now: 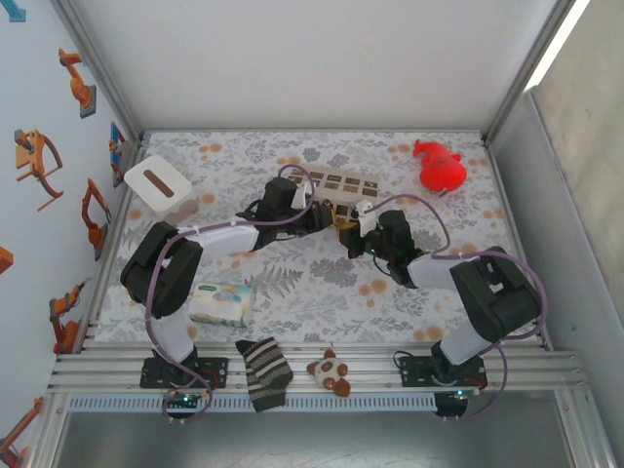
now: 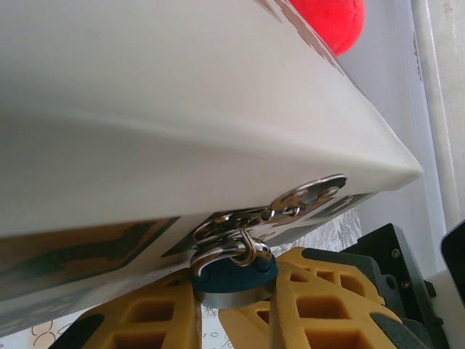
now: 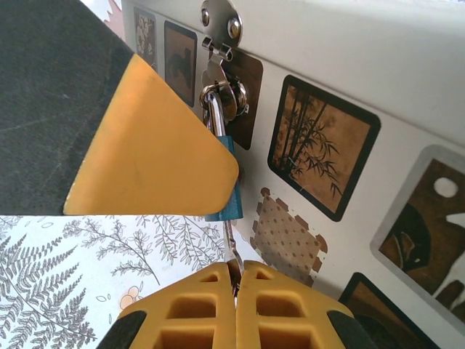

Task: Unlock a padlock with a key

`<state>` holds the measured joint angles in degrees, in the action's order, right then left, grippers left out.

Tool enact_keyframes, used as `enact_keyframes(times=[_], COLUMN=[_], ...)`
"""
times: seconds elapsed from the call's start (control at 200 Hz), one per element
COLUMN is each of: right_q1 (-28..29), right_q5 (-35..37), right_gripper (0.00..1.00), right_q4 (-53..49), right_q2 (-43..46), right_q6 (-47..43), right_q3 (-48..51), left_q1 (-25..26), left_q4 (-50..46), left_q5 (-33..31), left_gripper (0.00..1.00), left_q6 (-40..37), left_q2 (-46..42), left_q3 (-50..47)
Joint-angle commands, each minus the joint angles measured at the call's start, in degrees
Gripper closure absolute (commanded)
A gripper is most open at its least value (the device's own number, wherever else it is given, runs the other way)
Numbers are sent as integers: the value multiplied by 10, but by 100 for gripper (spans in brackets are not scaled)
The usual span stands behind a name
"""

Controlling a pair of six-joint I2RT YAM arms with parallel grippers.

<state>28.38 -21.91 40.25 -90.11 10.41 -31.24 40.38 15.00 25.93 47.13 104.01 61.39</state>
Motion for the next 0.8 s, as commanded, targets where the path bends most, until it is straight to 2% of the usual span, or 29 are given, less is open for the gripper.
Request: enact_keyframes(times=[0.0,0.15,0.321,0.571,0.796], right_q1=[20,20,18,18,18], right_q5=[-27,-37,-97,-101,-91], right_gripper=[100,100,100,100,100], right_q4=[91,106,120,125,106], right_q2=[39,41,31,39,41], right_q6=[-31,-23,59,107,91], right_q3=[-22,-23,-53,-47,-43], left_q1=[16,20,23,23,24], left_q4=[-28,-30,-26,3,20], left_q5=[24,20,15,5,14], left_gripper=[77,77,77,77,77], left_q6=[8,9,2,-5,1], left_q2=[-3,-5,-4,1,26], left_q3=[-6,-9,-12,-29,-25])
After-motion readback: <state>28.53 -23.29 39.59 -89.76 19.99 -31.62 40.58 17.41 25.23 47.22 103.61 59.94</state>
